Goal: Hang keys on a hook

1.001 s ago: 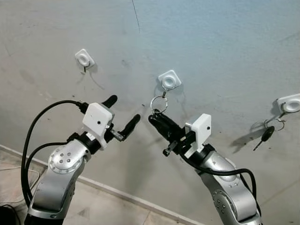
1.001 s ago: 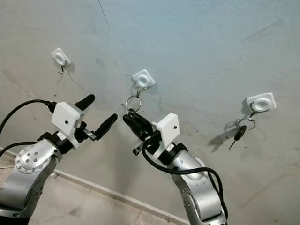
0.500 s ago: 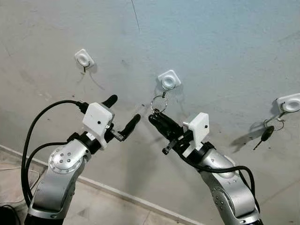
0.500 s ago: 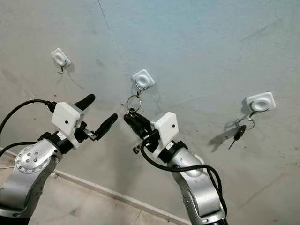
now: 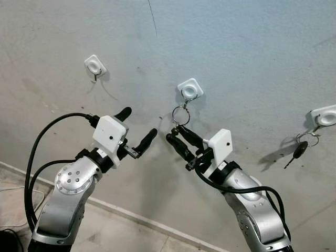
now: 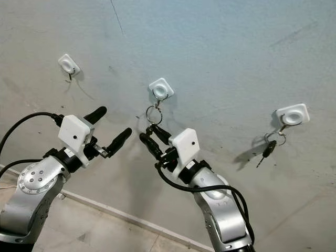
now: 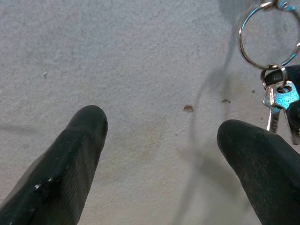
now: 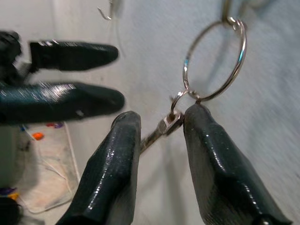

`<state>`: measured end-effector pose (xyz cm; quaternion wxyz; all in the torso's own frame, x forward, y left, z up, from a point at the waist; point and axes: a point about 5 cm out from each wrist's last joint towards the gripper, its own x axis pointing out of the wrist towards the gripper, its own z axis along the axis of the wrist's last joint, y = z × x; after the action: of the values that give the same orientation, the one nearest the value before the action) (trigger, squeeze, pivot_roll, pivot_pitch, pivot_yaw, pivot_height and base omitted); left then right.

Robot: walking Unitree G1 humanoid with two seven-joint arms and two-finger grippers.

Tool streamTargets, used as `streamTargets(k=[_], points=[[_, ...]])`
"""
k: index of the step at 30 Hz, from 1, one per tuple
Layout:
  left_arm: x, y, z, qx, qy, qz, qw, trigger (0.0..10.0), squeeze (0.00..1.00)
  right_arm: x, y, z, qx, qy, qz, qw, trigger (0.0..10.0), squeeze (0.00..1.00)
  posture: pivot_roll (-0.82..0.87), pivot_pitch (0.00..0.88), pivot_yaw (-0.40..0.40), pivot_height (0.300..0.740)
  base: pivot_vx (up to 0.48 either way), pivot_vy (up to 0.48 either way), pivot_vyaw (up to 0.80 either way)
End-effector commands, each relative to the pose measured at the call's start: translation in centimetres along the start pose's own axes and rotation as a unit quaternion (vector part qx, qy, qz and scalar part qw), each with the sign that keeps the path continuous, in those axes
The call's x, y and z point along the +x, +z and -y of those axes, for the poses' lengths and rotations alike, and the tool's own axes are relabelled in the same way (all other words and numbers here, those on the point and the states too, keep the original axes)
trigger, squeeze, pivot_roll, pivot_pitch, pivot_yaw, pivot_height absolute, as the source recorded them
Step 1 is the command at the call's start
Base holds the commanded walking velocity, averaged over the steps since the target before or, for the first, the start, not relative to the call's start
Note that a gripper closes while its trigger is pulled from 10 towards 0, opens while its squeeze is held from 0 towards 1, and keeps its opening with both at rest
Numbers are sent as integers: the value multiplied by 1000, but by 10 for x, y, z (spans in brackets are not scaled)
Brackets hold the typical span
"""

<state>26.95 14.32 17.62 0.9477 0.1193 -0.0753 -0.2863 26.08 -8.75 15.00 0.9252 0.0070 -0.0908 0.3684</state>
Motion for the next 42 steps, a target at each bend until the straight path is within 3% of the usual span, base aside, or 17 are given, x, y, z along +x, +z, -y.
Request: streamTargets(k=[1, 12, 15, 23, 27, 37, 39, 40, 41, 42], points=[[0, -1, 1, 1, -6, -1, 1000, 10000, 0, -3, 0, 3, -9, -11, -2, 1000, 10000, 1000, 260, 0, 2, 740, 0, 0, 0], [-9, -10, 0, -4, 15, -14, 1000, 10000, 0, -32, 4, 20, -21, -84, -6, 996, 10000, 1000, 238, 0, -23, 740, 0, 0, 0], [-16, -15, 0, -11, 35, -24, 999, 10000, 0, -50, 9, 25, -20, -113, -12, 993, 10000, 1000, 224, 0, -37, 740, 0, 0, 0], [-38, -29, -6, -3, 96, -62, 993, 10000, 0, -80, 14, 29, -23, -175, -33, 984, 10000, 1000, 199, 0, -62, 740, 0, 0, 0], [-49, -38, -12, 2, 143, -88, 986, 10000, 0, -94, 12, 21, -9, -207, -46, 977, 10000, 1000, 186, 8, -78, 740, 0, 0, 0], [-63, -48, -10, 6, 178, -119, 977, 10000, 0, -112, 3, -8, 21, -262, -86, 961, 10000, 1000, 172, 26, -83, 740, 0, 0, 0], [-61, -48, -10, 6, 178, -120, 977, 10000, 0, -113, 1, -9, 24, -274, -92, 957, 10000, 827, 170, 27, -82, 740, 0, 0, 0], [-60, -48, -11, 3, 178, -120, 977, 10000, 0, -113, 1, -8, 32, -285, -92, 954, 10000, 427, 169, 27, -81, 740, 0, 0, 0], [-60, -48, -11, 3, 178, -120, 977, 10000, 0, -114, 1, -8, 34, -287, -92, 953, 10000, 341, 169, 27, -81, 740, 0, 0, 0], [-59, -48, -12, 2, 178, -120, 977, 10000, 0, -114, 1, -8, 36, -293, -94, 951, 10000, 90, 166, 25, -80, 740, 0, 0, 0]])
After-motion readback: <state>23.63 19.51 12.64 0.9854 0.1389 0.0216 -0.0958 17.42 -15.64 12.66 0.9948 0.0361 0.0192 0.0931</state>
